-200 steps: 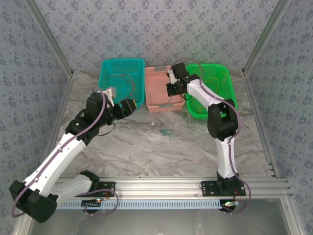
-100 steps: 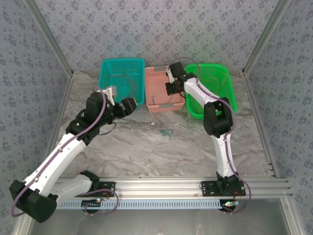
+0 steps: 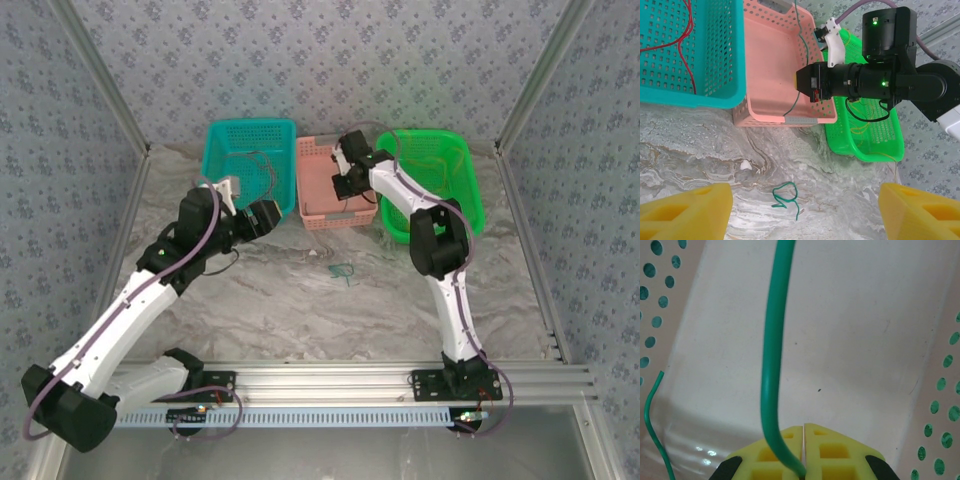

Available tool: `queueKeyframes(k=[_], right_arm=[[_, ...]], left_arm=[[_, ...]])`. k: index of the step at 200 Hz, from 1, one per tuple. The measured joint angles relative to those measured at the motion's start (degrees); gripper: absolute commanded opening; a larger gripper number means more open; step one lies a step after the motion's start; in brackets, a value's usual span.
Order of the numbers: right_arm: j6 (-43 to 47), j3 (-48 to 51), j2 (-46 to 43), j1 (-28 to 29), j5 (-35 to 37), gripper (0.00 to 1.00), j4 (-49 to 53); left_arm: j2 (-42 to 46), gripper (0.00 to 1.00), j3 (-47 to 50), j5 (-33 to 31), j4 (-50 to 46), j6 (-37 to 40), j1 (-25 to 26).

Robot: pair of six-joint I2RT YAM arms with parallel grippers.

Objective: Untangle the cables

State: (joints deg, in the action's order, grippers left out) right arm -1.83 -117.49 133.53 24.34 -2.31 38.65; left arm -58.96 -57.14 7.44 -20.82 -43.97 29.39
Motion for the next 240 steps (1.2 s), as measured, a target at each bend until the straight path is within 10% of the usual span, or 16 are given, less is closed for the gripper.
queueKeyframes(k=[28,61,124,240], right_arm=[[0.15,0.33,-0.17,-0.20,-0.07,0.40,0.44],[-0.94,6.88,-5.97,-0.20,-0.13,0.46,-0.11],[-5.90,20.02,-29.49,-0.48,-0.04,0.38,-7.21],[-33.29,77.42,-68.24,11.85,2.91,0.28,-18.67]], left_arm=[[-1.38,0.76,0.00,0.00,-0.04,0.00,0.48],[-3.67,0.76,0.09,-0.28,-0.04,0.00,2.62],[-8.41,0.57,3.32,-3.52,0.31,-0.02,9.25],[-32.72,0.43,4.09,-10.69,6.91,-3.04,24.70]])
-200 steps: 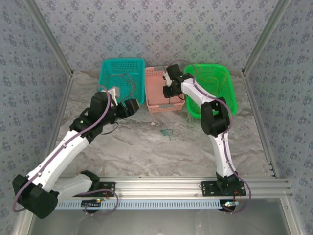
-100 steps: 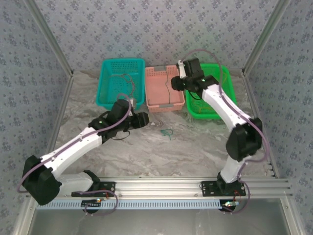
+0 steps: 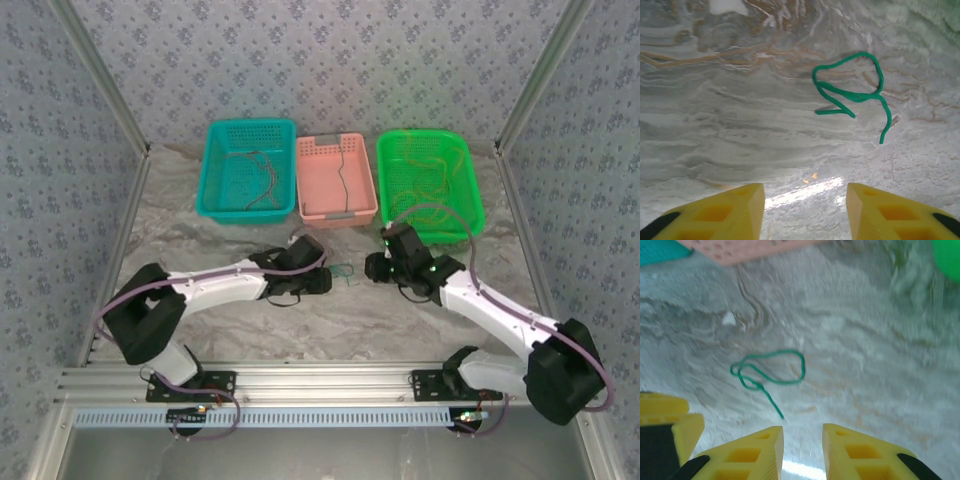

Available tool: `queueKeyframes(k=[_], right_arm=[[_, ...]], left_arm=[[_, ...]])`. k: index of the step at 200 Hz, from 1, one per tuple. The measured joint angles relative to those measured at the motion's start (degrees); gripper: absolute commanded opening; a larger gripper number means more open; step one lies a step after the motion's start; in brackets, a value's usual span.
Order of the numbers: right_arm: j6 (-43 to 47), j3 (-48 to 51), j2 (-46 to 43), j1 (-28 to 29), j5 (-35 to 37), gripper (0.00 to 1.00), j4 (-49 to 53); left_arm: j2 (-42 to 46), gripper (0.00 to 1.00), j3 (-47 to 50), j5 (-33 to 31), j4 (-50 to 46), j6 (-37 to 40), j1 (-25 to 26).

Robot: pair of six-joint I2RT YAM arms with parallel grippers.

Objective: Untangle the cables

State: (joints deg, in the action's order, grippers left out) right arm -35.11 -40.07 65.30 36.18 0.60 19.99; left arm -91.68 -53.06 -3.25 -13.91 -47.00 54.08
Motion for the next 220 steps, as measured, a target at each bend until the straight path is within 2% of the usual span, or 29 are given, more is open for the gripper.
queueKeyframes(k=[24,57,86,106,126,148,178,220], right_arm=[[-2.27,1.92,-3.80,0.61,1.64,0.28,1.20],[-3.08,2.12,-11.98,-3.78,3.28,0.32,3.21],[-2.99,2.10,-17.68,-7.19,3.58,0.31,5.62],[-2.62,2.12,-18.64,-8.44,1.92,0.28,6.10],[-1.44,2.25,-16.15,-8.17,-2.62,0.28,4.72],[2.64,2.19,-7.85,-4.13,-7.54,0.28,2.38],[9.97,0.15,6.14,2.99,-9.40,0.29,2.45],[19.87,-5.90,17.40,4.09,-8.98,0.31,2.43]], left_arm=[[-4.46,0.48,-7.37,-6.56,-3.54,2.40,4.66],[-9.62,0.59,-17.53,-20.13,-10.10,10.84,11.37],[-13.07,0.63,-21.55,-25.14,-15.19,15.69,11.32],[-13.25,0.62,-21.70,-24.55,-18.23,15.80,8.66],[-12.83,0.61,-21.42,-22.10,-19.21,11.87,5.29],[-7.30,0.60,-15.13,-18.36,-16.68,6.05,1.99],[2.93,0.58,-6.78,-12.68,-13.62,0.39,-0.66],[10.10,0.57,-1.18,-7.61,-10.27,-2.62,-4.31]])
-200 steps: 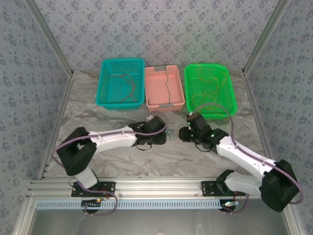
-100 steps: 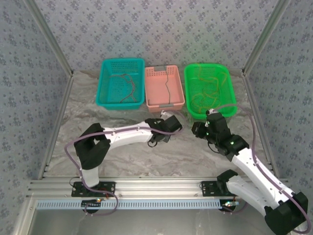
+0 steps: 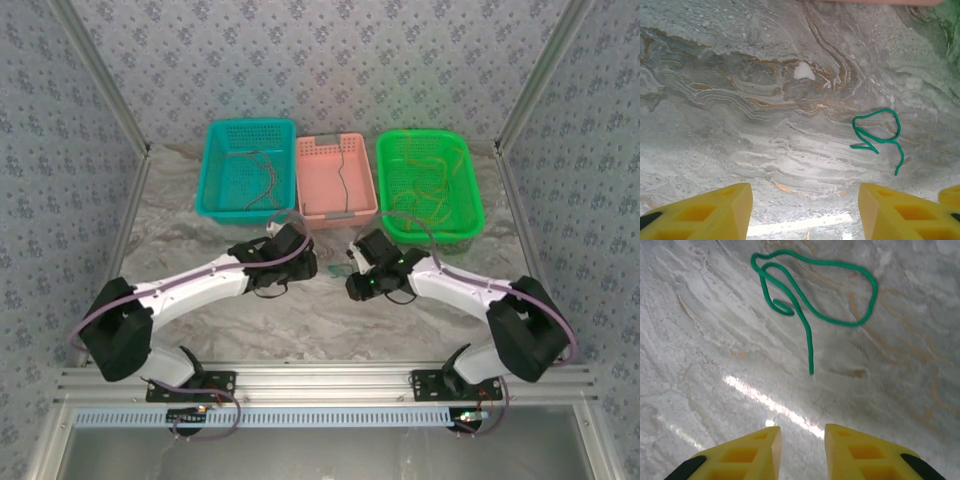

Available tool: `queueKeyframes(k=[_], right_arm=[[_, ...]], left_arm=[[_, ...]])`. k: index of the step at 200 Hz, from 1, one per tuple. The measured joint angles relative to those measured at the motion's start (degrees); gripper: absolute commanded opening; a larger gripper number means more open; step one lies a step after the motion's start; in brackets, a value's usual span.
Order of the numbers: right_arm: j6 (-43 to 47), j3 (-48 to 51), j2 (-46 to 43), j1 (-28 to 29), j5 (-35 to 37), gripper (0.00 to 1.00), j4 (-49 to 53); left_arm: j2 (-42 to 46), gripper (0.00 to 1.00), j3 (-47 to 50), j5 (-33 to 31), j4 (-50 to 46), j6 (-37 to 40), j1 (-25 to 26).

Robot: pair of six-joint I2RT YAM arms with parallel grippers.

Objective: Untangle the cables

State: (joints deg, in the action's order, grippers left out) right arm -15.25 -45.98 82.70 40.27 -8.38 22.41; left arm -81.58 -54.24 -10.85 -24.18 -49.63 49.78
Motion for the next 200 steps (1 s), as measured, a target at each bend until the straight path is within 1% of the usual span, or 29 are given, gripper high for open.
queueKeyframes(k=[38,96,147,175,200], right_arm=[[5.27,-4.24,6.56,-0.13,0.17,0.31,-0.20],[7.80,-7.17,11.30,-1.42,-0.02,0.30,-0.72],[8.72,-8.52,14.82,-1.79,-0.74,0.16,-2.14],[8.74,-8.66,14.97,-2.01,-1.42,0.00,-2.71],[8.63,-8.72,14.69,-2.08,-1.60,0.00,-2.95]], left_arm=[[2.58,0.57,2.08,1.29,0.26,-0.85,-0.31],[2.82,0.57,2.34,2.14,0.44,-1.03,-0.31],[3.21,0.57,2.89,2.54,0.44,-1.03,-0.31],[3.21,0.56,3.08,2.73,0.48,-1.03,-0.31],[3.21,0.53,3.08,2.78,1.09,-1.03,-0.31]])
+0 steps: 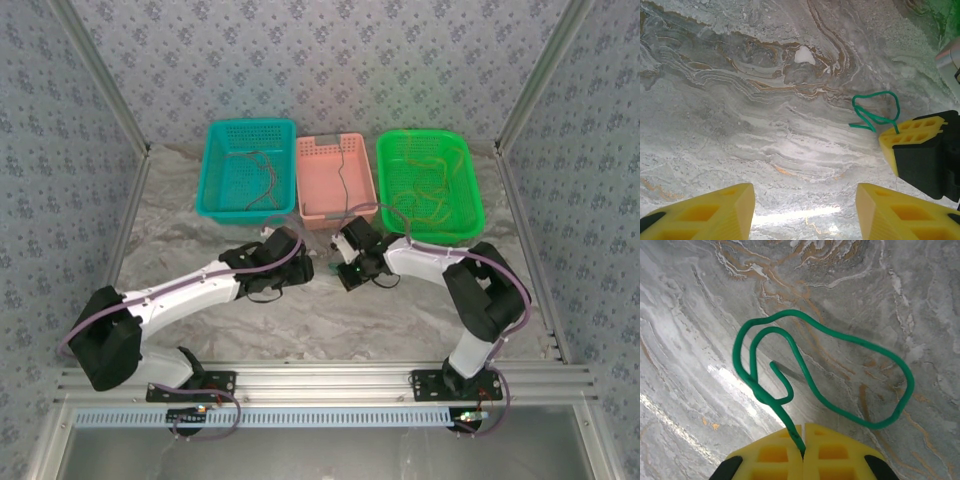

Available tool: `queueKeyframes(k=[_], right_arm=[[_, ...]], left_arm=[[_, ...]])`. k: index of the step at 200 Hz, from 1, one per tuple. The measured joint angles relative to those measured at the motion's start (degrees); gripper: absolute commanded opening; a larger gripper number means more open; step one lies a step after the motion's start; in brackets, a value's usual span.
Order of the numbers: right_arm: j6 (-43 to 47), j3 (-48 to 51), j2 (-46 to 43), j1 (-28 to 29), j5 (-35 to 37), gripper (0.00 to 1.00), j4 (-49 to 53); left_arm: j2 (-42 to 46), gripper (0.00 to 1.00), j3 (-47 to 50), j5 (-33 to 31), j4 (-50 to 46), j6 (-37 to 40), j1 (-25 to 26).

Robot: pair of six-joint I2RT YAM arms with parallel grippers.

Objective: Untangle the cables

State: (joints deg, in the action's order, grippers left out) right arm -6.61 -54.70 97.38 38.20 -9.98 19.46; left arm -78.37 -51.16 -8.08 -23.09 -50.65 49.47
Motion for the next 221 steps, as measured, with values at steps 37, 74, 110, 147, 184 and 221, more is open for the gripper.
queueKeyframes(k=[37,74,110,147,184,221], right_arm=[[-1.66,0.17,-7.08,-1.27,-2.99,0.00,0.52],[-8.04,0.87,-18.78,-6.25,-10.62,0.00,-1.38],[-17.44,4.57,-25.40,-8.61,-16.24,0.00,-7.39],[-25.77,8.00,-28.41,-7.63,-18.18,0.00,-14.56],[-31.17,8.48,-29.38,-5.95,-18.32,0.00,-19.82],[-33.07,8.48,-29.46,-4.39,-17.90,0.00,-21.75]], left_arm=[[1.53,0.46,2.40,1.25,2.43,-0.17,0.00],[5.11,0.47,5.81,4.72,8.55,-3.13,-0.52],[10.71,0.54,11.37,6.14,20.55,-13.25,-0.98],[12.48,0.58,12.61,5.92,31.78,-23.50,-1.44],[9.55,0.57,10.23,6.84,39.43,-31.61,-3.04],[3.72,0.51,9.97,8.90,47.39,-38.62,-4.20]])
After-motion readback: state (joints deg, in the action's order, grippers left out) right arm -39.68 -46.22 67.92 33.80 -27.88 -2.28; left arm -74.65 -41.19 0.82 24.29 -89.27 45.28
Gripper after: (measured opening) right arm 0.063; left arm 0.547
